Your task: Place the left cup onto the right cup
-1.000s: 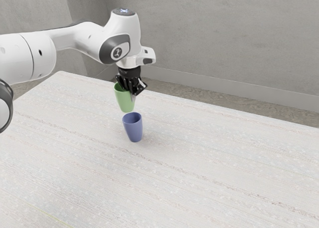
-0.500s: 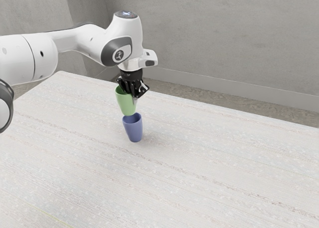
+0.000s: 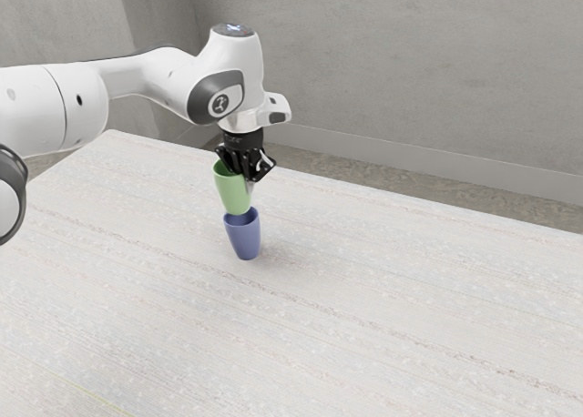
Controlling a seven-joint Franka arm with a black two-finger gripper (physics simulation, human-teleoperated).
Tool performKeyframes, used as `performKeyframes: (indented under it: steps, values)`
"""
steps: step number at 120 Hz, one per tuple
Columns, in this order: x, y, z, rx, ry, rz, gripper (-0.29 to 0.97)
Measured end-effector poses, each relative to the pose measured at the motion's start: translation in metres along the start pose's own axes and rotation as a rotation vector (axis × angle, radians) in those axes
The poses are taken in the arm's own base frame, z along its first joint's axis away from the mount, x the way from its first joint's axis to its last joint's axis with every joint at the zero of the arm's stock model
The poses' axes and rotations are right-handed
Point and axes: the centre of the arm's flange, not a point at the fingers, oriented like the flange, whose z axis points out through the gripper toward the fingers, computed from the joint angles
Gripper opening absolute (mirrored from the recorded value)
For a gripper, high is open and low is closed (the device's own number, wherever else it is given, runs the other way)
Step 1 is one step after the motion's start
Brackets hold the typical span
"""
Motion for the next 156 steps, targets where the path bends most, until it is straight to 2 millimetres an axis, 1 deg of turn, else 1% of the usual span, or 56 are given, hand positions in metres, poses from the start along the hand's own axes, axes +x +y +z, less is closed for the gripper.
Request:
performKeyframes:
  steps: [156]
  values:
    - [0.008,0.003,0.028,0.003,0.008,-0.016,-0.1]
